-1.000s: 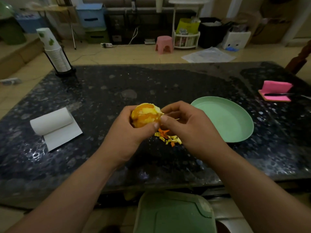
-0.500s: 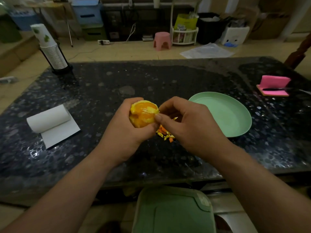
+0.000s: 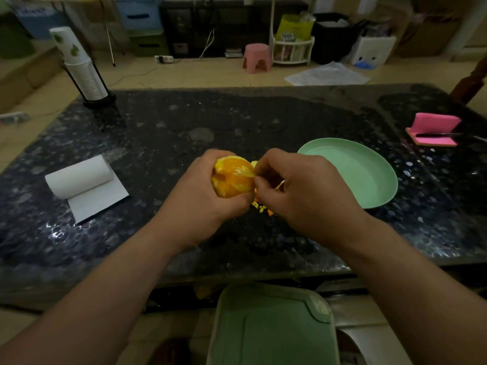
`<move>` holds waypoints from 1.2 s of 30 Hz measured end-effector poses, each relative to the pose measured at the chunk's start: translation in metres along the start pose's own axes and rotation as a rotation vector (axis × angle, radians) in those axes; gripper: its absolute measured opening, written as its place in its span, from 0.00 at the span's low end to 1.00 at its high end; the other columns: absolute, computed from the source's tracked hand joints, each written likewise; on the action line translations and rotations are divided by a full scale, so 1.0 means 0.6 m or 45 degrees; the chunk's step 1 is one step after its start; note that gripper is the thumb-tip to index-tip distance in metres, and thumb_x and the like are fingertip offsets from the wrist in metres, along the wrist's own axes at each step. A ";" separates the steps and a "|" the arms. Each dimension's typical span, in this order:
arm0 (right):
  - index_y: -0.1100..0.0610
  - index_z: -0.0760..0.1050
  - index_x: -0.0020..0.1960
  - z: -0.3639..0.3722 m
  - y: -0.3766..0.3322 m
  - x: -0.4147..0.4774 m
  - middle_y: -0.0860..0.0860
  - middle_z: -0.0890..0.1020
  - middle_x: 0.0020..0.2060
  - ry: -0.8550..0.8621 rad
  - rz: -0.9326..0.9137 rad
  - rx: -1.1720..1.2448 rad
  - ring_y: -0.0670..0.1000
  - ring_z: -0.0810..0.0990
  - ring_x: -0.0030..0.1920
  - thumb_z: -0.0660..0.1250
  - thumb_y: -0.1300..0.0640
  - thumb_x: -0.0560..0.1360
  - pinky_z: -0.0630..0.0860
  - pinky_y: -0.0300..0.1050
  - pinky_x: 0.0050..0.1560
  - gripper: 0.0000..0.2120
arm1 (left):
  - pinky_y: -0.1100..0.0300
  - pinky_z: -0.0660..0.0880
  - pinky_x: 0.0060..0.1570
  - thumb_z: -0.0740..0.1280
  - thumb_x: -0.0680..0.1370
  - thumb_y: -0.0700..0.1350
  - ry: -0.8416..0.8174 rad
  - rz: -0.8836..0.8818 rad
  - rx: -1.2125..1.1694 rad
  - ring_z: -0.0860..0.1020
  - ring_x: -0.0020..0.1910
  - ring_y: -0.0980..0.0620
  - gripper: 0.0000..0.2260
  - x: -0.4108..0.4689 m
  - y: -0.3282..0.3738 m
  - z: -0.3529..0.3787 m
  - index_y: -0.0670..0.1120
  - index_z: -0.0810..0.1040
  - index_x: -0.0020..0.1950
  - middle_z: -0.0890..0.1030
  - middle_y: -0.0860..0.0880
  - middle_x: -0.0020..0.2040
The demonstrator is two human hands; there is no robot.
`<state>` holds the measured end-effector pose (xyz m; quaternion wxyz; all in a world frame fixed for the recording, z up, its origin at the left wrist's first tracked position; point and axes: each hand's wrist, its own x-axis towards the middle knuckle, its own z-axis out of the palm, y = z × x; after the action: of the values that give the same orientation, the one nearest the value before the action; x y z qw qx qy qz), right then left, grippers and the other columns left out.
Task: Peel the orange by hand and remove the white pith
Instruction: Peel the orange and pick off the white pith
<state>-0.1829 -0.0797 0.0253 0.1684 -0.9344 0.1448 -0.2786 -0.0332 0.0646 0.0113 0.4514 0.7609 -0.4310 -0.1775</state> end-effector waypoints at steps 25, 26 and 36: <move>0.49 0.82 0.49 -0.004 -0.010 -0.001 0.46 0.83 0.39 -0.138 -0.173 -0.222 0.50 0.80 0.36 0.65 0.46 0.81 0.79 0.51 0.36 0.09 | 0.56 0.77 0.43 0.79 0.69 0.57 -0.162 -0.143 0.246 0.80 0.47 0.54 0.24 0.001 0.004 -0.012 0.58 0.74 0.60 0.79 0.54 0.52; 0.49 0.82 0.49 -0.004 -0.010 -0.002 0.46 0.83 0.38 -0.147 -0.172 -0.231 0.50 0.80 0.35 0.64 0.46 0.81 0.79 0.51 0.35 0.11 | 0.55 0.77 0.43 0.79 0.69 0.58 -0.173 -0.152 0.264 0.80 0.47 0.53 0.24 0.001 0.003 -0.012 0.58 0.74 0.60 0.80 0.54 0.52; 0.52 0.76 0.42 0.015 -0.016 -0.007 0.48 0.79 0.33 -0.097 -0.122 -0.249 0.53 0.77 0.31 0.64 0.49 0.76 0.76 0.52 0.32 0.08 | 0.55 0.76 0.42 0.77 0.63 0.62 -0.193 -0.129 0.380 0.79 0.47 0.55 0.25 0.000 0.003 -0.006 0.61 0.73 0.57 0.77 0.55 0.53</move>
<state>-0.1794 -0.0677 0.0202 0.0685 -0.9620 0.1201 -0.2353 -0.0319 0.0664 0.0147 0.2899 0.8247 -0.4464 -0.1909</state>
